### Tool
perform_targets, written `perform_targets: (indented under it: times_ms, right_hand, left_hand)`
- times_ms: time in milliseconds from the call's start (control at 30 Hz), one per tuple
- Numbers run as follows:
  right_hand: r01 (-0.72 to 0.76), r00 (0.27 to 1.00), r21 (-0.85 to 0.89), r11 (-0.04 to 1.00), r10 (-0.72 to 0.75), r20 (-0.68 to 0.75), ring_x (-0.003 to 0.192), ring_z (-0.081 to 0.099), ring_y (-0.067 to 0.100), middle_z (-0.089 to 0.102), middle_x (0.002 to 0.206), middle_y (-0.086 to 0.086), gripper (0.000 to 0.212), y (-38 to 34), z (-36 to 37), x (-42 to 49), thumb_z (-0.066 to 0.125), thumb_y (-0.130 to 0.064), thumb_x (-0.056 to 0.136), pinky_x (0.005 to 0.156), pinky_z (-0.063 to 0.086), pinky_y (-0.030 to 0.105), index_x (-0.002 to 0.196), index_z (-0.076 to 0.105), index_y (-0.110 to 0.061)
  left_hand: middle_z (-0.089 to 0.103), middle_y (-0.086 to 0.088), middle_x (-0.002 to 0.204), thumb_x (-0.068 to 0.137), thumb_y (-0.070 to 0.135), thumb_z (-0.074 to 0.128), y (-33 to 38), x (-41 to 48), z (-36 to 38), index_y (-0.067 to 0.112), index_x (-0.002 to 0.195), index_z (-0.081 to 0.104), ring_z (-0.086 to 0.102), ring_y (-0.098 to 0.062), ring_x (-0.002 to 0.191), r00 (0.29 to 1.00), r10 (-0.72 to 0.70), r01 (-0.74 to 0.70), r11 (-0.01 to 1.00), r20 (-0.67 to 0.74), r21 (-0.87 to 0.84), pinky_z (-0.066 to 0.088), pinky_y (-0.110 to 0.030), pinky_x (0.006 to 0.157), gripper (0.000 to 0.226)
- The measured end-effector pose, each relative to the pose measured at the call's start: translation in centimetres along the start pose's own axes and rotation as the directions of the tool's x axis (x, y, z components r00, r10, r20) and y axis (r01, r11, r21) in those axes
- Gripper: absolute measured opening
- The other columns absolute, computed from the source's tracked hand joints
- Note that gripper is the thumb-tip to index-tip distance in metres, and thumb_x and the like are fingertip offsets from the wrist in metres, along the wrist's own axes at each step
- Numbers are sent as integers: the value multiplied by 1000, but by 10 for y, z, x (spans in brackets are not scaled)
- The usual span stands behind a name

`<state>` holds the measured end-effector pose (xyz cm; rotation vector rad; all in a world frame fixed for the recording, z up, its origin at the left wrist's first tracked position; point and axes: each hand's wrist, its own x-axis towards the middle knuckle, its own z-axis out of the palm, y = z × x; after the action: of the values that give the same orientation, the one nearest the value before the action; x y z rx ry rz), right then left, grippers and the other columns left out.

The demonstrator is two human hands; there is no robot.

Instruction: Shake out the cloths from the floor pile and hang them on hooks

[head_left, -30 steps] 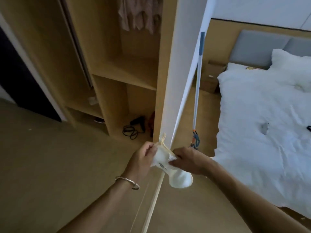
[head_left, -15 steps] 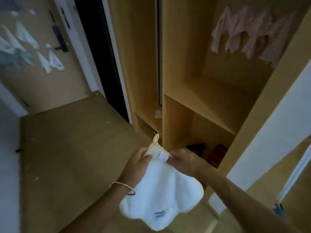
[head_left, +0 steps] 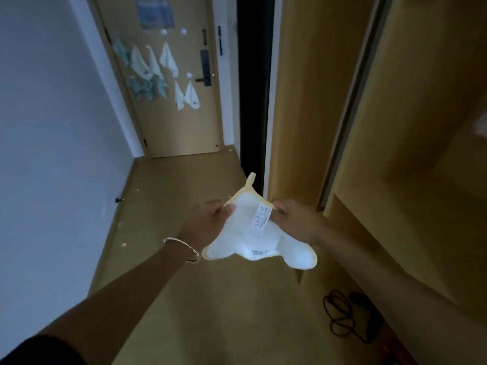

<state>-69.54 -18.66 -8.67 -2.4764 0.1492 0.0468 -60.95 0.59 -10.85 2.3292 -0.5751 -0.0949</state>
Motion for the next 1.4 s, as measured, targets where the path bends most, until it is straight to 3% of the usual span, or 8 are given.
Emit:
perform_targets:
  times_ms: [167, 300, 467, 633, 700, 833, 1067, 1400]
  right_hand:
    - [33, 999, -73, 997, -33, 0, 67, 49, 20, 55, 77, 12, 38, -11, -16, 68, 42, -35, 99, 60, 36, 33, 89, 52, 0]
    - [23, 998, -169, 985, -31, -46, 82, 60, 26, 63, 88, 10, 33, -27, -37, 129, 39, -33, 100, 69, 48, 39, 94, 57, -5]
    - [15, 996, -172, 985, -30, -83, 70, 54, 17, 54, 73, -3, 29, -45, -62, 217, 40, -33, 101, 61, 40, 31, 79, 50, -18]
    - [13, 992, -162, 987, -33, -119, 81, 63, 23, 63, 88, 3, 31, -54, -69, 296, 39, -35, 101, 71, 51, 39, 97, 58, -11]
    - [20, 995, -178, 984, -38, -96, 80, 62, 18, 63, 89, -1, 30, -54, -66, 321, 38, -36, 101, 71, 51, 34, 100, 58, -14]
    - [30, 994, -218, 975, -51, -93, 73, 56, 9, 54, 80, -9, 19, -53, -70, 377, 36, -34, 102, 69, 47, 28, 93, 49, -23]
    - [134, 985, -212, 968, -154, -81, 81, 60, 22, 61, 92, 4, 28, -56, -81, 492, 36, -34, 102, 67, 46, 32, 108, 55, -14]
    - [272, 957, -208, 939, -288, -46, 80, 58, 28, 56, 84, 5, 31, -56, -126, 694, 35, -37, 102, 67, 43, 37, 80, 44, -16]
  left_hand:
    - [45, 3, 64, 100, 37, 35, -8, 56, -11, 15, 69, 43, 44, -21, 65, 999, 37, -37, 999, -40, -10, 33, -31, 63, 38]
    - [46, 1, 67, 101, 34, 32, -15, 119, -18, 12, 80, 46, 46, -21, 67, 990, 98, -103, 994, -100, -42, 35, -34, 65, 34]
    - [46, 2, 65, 101, 26, 32, -20, 209, -46, 19, 74, 43, 45, -16, 62, 982, 143, -152, 986, -126, -65, 34, -27, 58, 30]
    - [53, -4, 70, 101, 24, 30, -33, 291, -82, 13, 87, 49, 51, -18, 63, 977, 198, -203, 978, -80, -56, 39, -31, 61, 26]
    - [51, -1, 67, 102, 24, 30, -39, 313, -92, 18, 88, 46, 49, -14, 61, 971, 228, -231, 972, -71, -37, 35, -23, 54, 22]
    - [56, 2, 75, 102, 27, 29, -53, 360, -100, 14, 113, 51, 54, -11, 67, 971, 231, -234, 971, -63, -53, 38, -18, 57, 27]
    - [47, 5, 64, 102, 24, 31, -72, 467, -103, 20, 81, 38, 48, -14, 60, 956, 228, -232, 973, -185, -3, 33, -22, 52, 22]
    - [55, 1, 73, 102, 28, 32, -96, 640, -136, 10, 94, 52, 52, -12, 63, 943, 144, -123, 988, -299, 89, 35, -14, 52, 28]
